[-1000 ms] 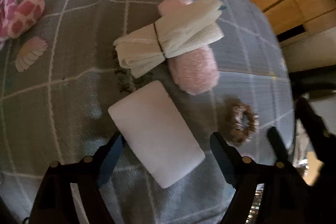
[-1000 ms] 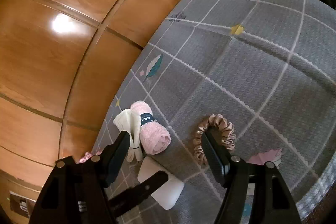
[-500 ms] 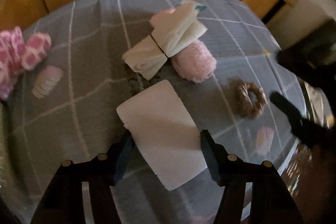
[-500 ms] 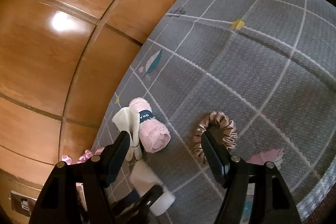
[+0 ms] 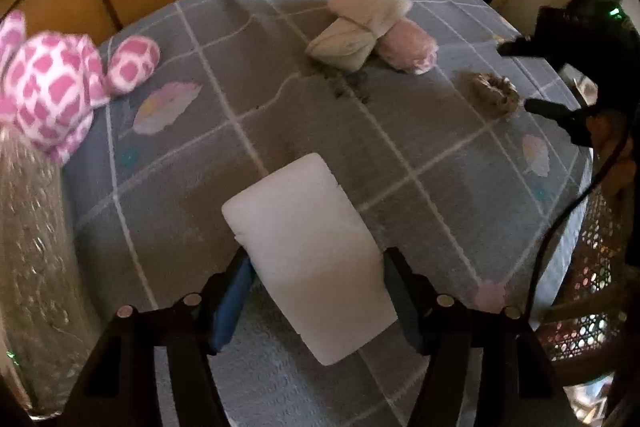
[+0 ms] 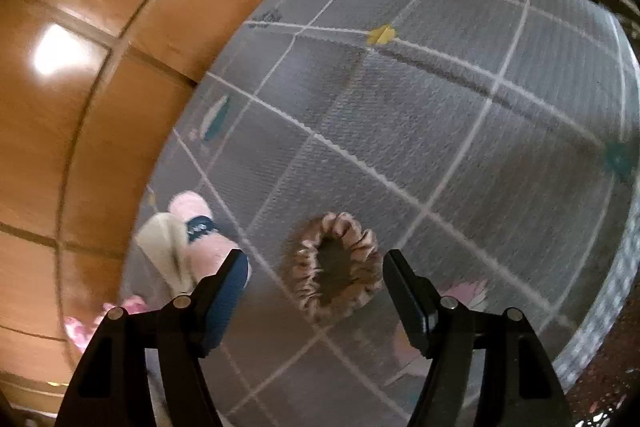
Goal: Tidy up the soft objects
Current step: 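Grasp the white pad with the left tool while the right tool grasps the brown scrunchie, then lift the white pad over the gold tray with the left tool while the right tool holds the scrunchie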
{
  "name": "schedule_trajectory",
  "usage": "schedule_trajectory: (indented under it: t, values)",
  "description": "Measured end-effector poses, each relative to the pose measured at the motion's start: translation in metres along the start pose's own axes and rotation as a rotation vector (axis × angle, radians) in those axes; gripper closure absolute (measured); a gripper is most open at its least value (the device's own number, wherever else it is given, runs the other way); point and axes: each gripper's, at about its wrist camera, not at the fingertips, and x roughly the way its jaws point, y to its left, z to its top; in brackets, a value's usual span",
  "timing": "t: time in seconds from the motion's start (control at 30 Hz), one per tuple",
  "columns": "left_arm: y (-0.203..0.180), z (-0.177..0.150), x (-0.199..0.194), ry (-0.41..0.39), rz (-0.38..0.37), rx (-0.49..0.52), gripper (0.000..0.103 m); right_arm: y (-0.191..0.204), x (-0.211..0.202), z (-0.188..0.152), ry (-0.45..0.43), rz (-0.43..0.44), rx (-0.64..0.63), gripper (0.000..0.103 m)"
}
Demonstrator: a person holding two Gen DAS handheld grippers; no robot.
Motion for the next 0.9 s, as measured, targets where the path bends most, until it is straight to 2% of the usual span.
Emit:
schedule_trajectory:
  t: [0.13,0.27,0.33,0.4,0.43,0.5,0.53,0.63,0.7,0.9]
  values:
    - [0.008,-0.001,0.007,0.0,-0.026,-0.055,0.032,0.015,0.012,-0.004,0.023,-0.113,-0.107,0.032]
    - [0.012,-0.005,0.008,-0.02,-0.033,-0.081,0.031,0.038,0.03,-0.017,0.066,-0.234,-0.278,0.032]
    - [0.013,-0.009,0.007,-0.031,-0.037,-0.088,0.03,0.044,0.035,-0.022,0.077,-0.291,-0.336,0.036]
    - [0.012,-0.013,0.006,-0.045,-0.036,-0.091,0.032,0.047,0.036,-0.025,0.059,-0.352,-0.372,0.07]
    - [0.012,-0.015,0.006,-0.053,-0.035,-0.09,0.033,0.046,0.036,-0.025,0.055,-0.359,-0.369,0.077]
    - [0.014,-0.021,0.003,-0.067,-0.038,-0.095,0.039,0.045,0.037,-0.025,0.057,-0.362,-0.37,0.082]
    - [0.015,-0.023,0.001,-0.073,-0.032,-0.099,0.043,0.045,0.037,-0.025,0.057,-0.367,-0.372,0.082]
    - [0.016,-0.032,-0.005,-0.079,-0.045,-0.112,0.046,0.042,0.038,-0.022,0.075,-0.336,-0.332,0.08]
    - [0.014,-0.033,-0.011,-0.083,-0.042,-0.107,0.047,0.038,0.038,-0.018,0.079,-0.323,-0.312,0.079]
    - [0.015,-0.03,-0.035,-0.097,-0.043,-0.093,0.047,0.045,0.041,-0.023,0.072,-0.35,-0.371,0.077]
